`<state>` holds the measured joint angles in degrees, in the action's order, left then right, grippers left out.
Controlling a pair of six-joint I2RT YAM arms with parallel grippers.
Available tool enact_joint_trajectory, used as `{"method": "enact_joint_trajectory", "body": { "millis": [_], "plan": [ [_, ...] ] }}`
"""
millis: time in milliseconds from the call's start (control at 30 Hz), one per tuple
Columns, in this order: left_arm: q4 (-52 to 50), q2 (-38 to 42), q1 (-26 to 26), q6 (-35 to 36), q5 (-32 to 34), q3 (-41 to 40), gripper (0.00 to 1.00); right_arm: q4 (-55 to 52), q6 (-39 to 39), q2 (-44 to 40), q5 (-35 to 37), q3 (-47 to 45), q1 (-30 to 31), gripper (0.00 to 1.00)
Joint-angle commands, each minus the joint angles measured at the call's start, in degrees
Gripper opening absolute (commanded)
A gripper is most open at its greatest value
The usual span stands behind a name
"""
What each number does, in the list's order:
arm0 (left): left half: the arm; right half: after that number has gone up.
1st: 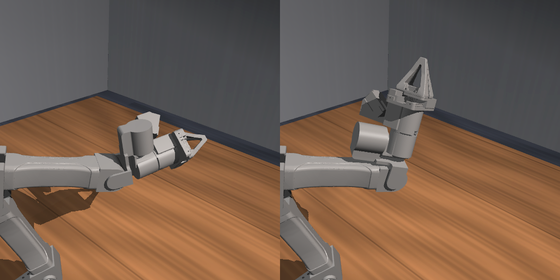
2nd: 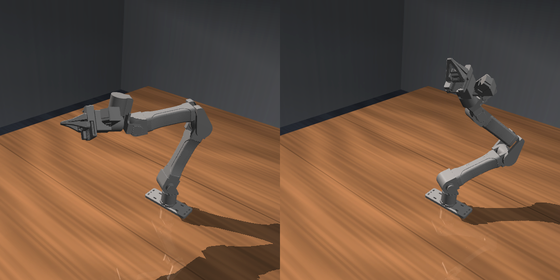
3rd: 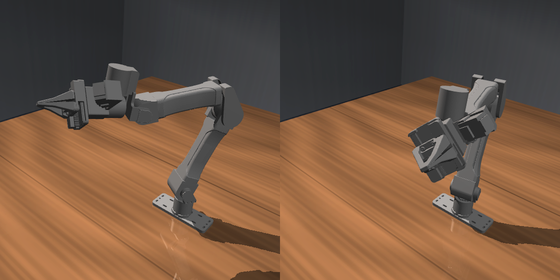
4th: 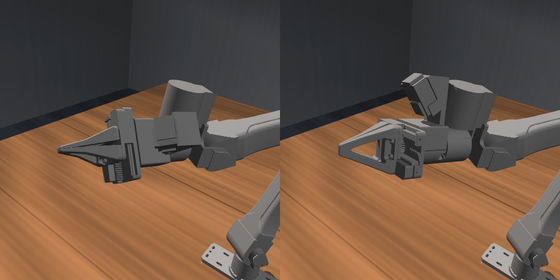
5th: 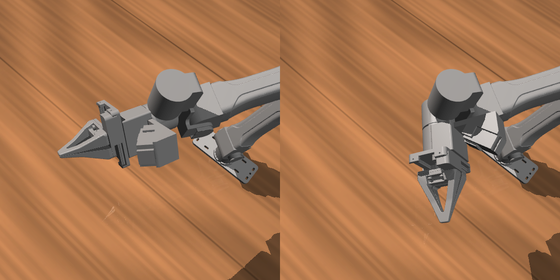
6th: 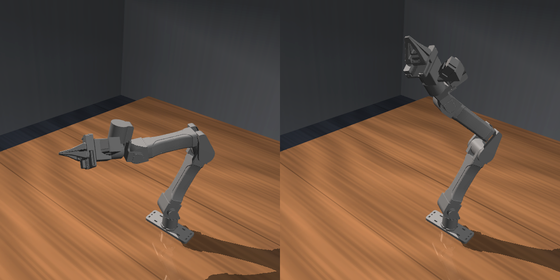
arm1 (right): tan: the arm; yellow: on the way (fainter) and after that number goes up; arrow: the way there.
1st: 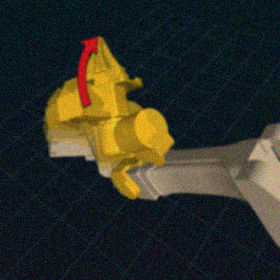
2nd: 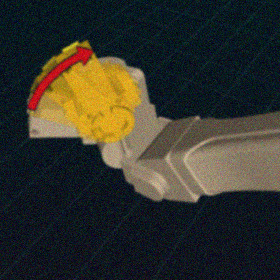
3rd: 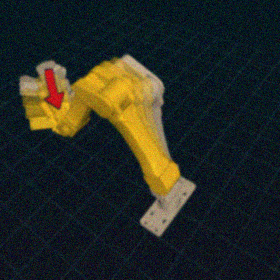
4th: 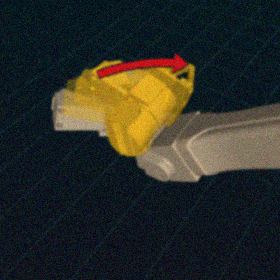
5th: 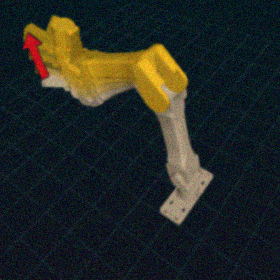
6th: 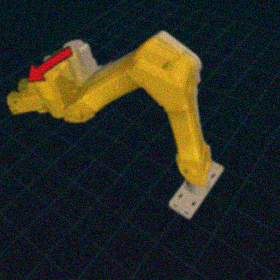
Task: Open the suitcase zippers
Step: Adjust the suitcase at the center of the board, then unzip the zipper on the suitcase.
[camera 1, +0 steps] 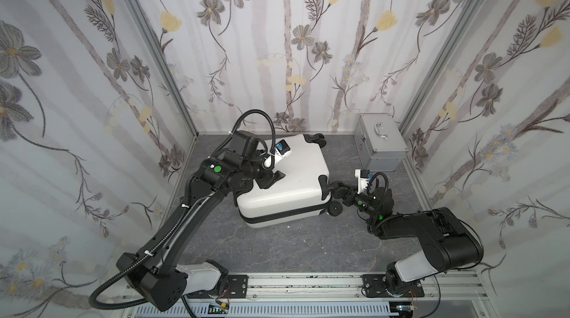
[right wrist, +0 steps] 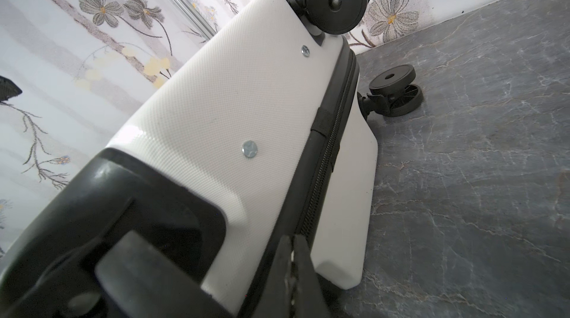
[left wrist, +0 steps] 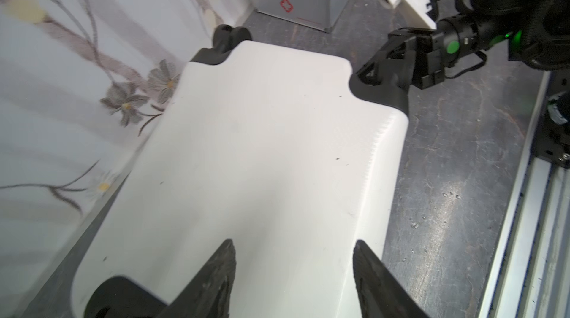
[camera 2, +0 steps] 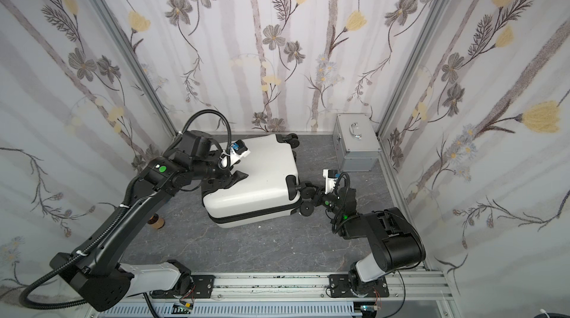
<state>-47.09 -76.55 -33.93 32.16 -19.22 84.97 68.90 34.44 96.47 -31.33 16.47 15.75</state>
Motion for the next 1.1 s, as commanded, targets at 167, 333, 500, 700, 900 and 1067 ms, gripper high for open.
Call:
{"method": "enact_joint_trajectory", "body": {
  "millis": [167, 333, 500, 700, 900, 1067],
  "plan": [
    [2.14, -14.99, -12.59, 2.27, -1.91, 9.42, 0.65, 3.71, -0.70, -2.11, 0.25, -1.79, 0.84, 0.00],
    [-0.60, -27.19, -17.40, -4.79, 2.21, 21.01, 0.65, 3.49, -1.09, -3.06, 1.24, -2.82, 1.13, 0.00],
    [-12.29, -39.46, -20.53, -6.32, 3.28, 35.47, 0.67, 4.30, -0.84, -3.30, 1.36, -3.33, 1.30, 0.00],
    [-17.80, -47.07, -21.17, -6.28, 4.97, 44.69, 0.67, 4.34, -0.88, -4.14, 1.77, -3.81, 1.39, 0.00],
    [-18.23, -49.67, -21.26, -4.78, 11.95, 46.80, 0.67, 4.33, -1.01, -4.36, 1.72, -3.83, 1.39, 0.00],
    [-23.71, -52.94, -21.26, -2.32, 7.55, 50.55, 0.62, 4.30, -1.03, -4.43, 1.70, -3.88, 1.34, 0.00]
  ]
}}
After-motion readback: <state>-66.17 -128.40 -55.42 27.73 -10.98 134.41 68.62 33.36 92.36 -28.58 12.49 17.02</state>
